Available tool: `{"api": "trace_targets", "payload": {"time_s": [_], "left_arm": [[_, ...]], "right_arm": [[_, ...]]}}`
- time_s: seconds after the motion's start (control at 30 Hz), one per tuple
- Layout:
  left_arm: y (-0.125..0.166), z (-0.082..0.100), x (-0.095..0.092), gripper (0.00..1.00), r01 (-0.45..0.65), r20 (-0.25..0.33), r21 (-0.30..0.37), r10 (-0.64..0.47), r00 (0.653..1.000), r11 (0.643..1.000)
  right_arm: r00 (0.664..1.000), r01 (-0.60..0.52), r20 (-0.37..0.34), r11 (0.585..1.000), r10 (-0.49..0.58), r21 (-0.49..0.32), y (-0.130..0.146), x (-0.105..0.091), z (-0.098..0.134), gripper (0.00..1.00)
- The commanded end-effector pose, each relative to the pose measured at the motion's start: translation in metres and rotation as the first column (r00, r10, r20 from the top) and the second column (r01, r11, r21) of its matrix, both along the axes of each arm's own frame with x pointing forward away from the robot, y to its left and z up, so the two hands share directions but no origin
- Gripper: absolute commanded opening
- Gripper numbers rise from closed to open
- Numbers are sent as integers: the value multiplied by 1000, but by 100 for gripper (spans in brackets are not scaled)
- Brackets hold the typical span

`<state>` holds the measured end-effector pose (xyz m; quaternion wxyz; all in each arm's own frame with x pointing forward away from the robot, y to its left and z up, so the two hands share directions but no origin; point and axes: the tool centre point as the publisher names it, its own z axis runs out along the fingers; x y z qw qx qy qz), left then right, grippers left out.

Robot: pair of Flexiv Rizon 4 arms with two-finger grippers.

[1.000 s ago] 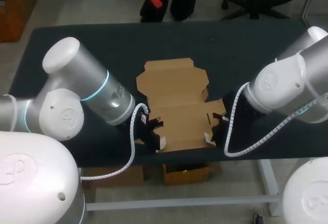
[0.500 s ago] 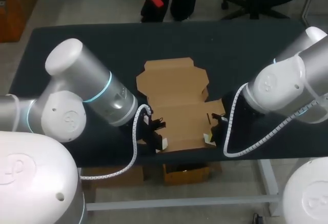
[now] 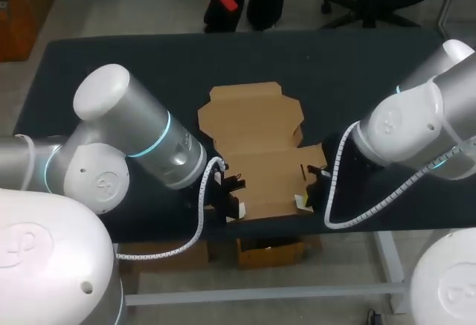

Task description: Assemble the packaging by folding the flat box into shape, placing the metal phone stand inside, and closing the box properly

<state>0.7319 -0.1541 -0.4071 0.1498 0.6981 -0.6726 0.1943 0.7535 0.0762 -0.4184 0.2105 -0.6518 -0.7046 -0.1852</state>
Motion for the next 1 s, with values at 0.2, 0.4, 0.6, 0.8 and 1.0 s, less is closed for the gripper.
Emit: {"api": "trace_targets", "payload": {"time_s": [0.2, 0.4, 0.6, 0.8, 1.0], "left_arm": [[-5, -10, 4, 0, -25, 22, 2, 25, 999, 1000], [-4, -11, 7, 0, -40, 30, 4, 40, 999, 999], [-3, -15, 10, 0, -55, 33, 10, 54, 998, 998], [2, -12, 7, 0, -65, 42, 7, 65, 997, 998], [14, 2, 1, 0, -75, 92, 9, 74, 993, 997]], "right_arm": [[1000, -4, -17, 1000, 4, -17, 4, 1, -11, 0], [999, -4, -33, 999, 2, -34, 5, 1, -17, 0], [999, -1, -48, 999, -1, -43, 4, 0, -24, 0], [999, 17, -37, 999, -19, -38, 0, -2, -19, 0], [998, 56, 2, 998, -56, -11, -12, -3, -2, 0]]}}
